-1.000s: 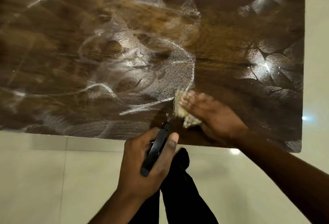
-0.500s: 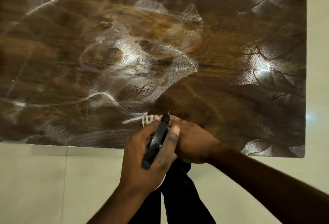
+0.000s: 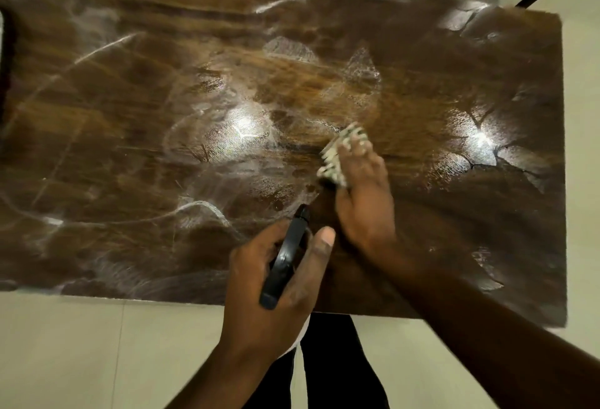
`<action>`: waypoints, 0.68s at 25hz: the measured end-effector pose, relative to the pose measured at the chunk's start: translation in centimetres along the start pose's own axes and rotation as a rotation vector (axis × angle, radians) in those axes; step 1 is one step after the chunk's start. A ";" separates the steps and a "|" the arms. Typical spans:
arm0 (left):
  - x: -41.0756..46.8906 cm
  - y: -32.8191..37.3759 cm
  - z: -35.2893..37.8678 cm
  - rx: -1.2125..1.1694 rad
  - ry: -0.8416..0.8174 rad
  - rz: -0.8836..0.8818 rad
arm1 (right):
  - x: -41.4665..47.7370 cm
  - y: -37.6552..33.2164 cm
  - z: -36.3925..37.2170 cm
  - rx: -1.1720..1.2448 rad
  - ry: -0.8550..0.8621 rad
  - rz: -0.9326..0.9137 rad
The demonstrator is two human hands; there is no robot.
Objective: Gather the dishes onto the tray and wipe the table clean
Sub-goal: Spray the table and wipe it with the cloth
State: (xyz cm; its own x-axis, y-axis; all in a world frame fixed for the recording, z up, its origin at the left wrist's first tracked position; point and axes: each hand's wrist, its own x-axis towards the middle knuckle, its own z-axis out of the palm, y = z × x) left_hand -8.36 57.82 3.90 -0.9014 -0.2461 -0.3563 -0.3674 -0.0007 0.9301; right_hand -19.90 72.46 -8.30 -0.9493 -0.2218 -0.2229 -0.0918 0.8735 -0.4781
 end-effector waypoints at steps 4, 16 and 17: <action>2.4 0.7 0.2 0.041 0.033 -0.026 | -3.1 -2.3 -1.7 -0.113 -0.561 -0.698; 7.4 3.7 3.3 0.035 0.039 0.002 | 11.1 2.0 -4.5 0.063 0.157 0.249; 7.9 3.8 3.5 0.043 0.041 -0.006 | 10.0 0.2 -3.3 0.043 0.093 0.166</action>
State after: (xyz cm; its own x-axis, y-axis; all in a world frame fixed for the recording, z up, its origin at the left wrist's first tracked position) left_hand -17.64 59.28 4.31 -0.8893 -0.2854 -0.3573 -0.3833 0.0392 0.9228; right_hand -30.39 71.85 -7.85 -0.9742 -0.0335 -0.2233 0.0794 0.8750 -0.4775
